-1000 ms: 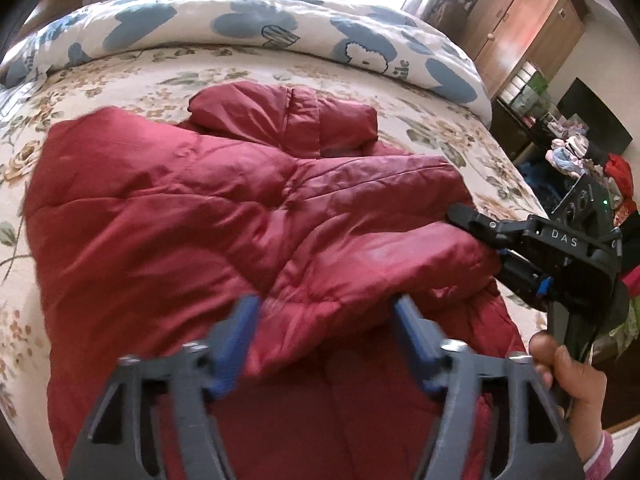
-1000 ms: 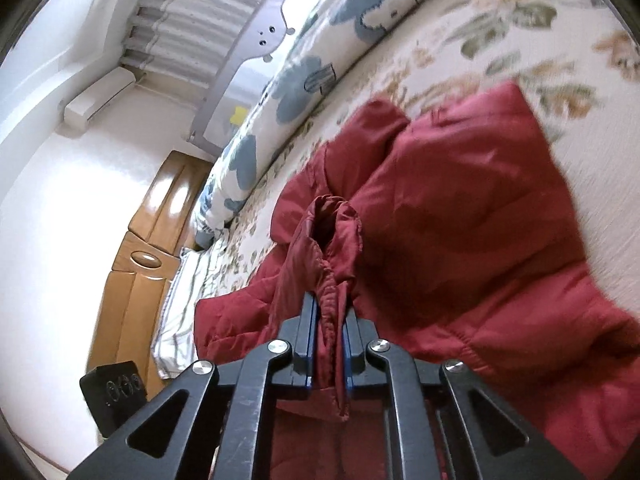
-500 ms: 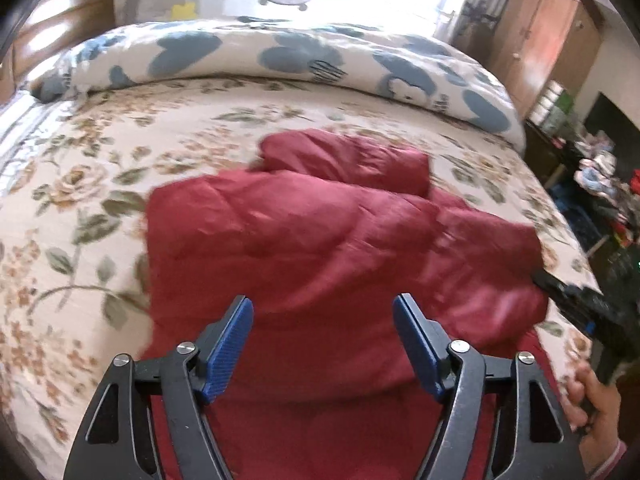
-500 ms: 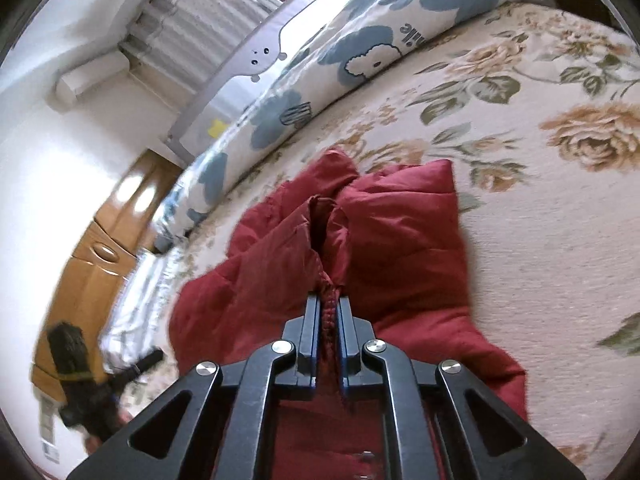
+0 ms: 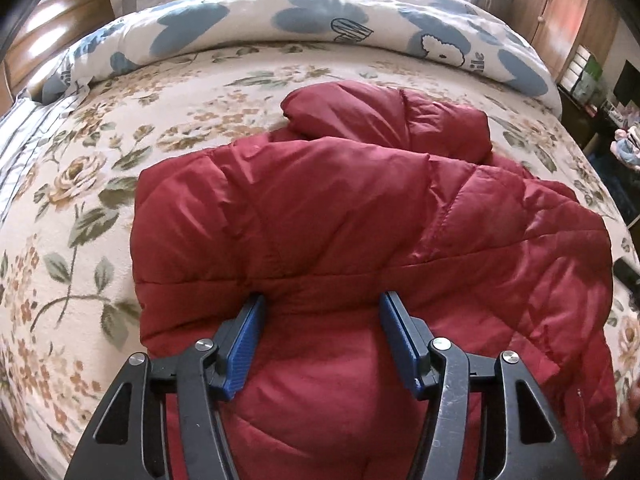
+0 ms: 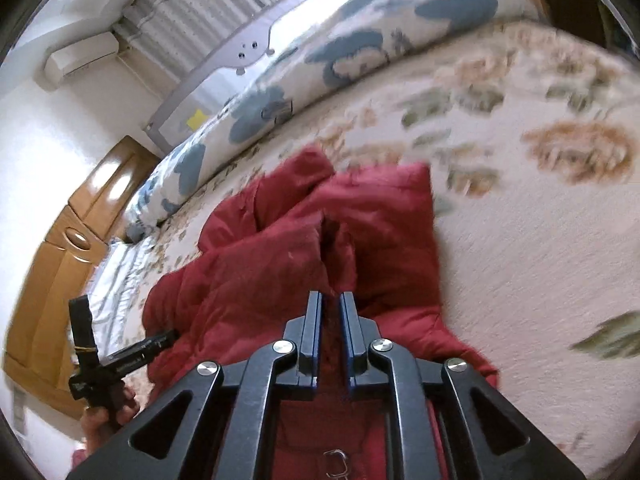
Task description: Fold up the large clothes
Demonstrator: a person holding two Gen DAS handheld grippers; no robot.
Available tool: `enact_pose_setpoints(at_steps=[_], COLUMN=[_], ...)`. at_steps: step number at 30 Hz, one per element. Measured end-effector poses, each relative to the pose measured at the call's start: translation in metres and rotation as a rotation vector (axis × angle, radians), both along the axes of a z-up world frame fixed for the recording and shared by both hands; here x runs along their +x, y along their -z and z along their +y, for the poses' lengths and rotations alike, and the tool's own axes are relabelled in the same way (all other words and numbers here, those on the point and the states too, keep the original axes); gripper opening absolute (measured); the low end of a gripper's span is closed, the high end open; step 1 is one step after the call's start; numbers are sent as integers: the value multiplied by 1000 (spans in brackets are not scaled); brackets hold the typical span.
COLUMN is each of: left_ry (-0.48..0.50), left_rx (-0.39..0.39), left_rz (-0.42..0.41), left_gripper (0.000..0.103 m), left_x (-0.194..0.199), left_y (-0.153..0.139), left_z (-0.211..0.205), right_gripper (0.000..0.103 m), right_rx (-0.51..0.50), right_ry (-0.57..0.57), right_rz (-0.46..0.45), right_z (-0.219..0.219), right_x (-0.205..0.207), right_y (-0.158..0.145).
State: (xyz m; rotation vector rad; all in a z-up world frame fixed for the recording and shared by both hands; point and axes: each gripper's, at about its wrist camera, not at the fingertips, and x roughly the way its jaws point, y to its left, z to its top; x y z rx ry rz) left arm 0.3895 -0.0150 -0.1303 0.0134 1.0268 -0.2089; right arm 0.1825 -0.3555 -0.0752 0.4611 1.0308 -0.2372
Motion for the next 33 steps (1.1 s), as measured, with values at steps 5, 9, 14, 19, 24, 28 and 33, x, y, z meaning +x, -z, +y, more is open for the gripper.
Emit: enact_pose_setpoints(at_steps=[5, 9, 14, 19, 24, 28, 33], left_ry=[-10, -13, -1, 15, -15, -37, -47], left_rx=[11, 36, 40, 14, -5, 20, 34], left_rz=[0, -2, 9, -5, -22, 38, 51], left_gripper=[58, 58, 58, 58, 58, 58, 60], left_x=[4, 4, 2, -13, -27, -20, -12], left_y=[7, 11, 11, -3, -12, 6, 16], left_z=[-3, -6, -5, 2, 19, 23, 16], right_gripper=[43, 43, 41, 41, 41, 41, 41], right_rx=[-103, -110, -170, -220, -200, -195, -189], right_ry=[-95, -219, -218, -177, -168, -167, -159], right_rz=[-62, 40, 184, 216, 217, 219, 222], right_z=[35, 64, 64, 47, 40, 40, 40], right_x=[10, 32, 36, 27, 26, 26, 27], right_y=[-26, 5, 54, 70, 71, 74, 72])
